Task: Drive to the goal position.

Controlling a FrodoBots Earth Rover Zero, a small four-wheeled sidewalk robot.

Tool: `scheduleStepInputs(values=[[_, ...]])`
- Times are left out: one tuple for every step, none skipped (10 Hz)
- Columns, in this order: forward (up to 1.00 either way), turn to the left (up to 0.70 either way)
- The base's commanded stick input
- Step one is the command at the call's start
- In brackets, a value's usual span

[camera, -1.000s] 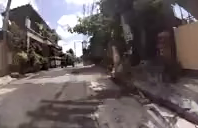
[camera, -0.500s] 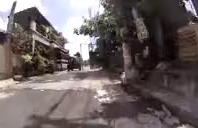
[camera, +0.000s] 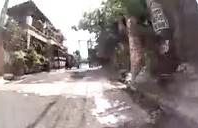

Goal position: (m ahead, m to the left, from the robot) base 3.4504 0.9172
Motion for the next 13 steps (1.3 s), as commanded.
scheduleStepInputs(values=[[1.00, 0.28], [1.00, 0.40], [1.00, 0.24], [1.00, 0.00], [1.00, 0.00], [1.00, 0.00], [1.00, 0.00], [1.00, 0.00], [1.00, 0.00], [1.00, 0.00], [1.00, 0.00], [1.00, 0.00], [1.00, 0.00]])
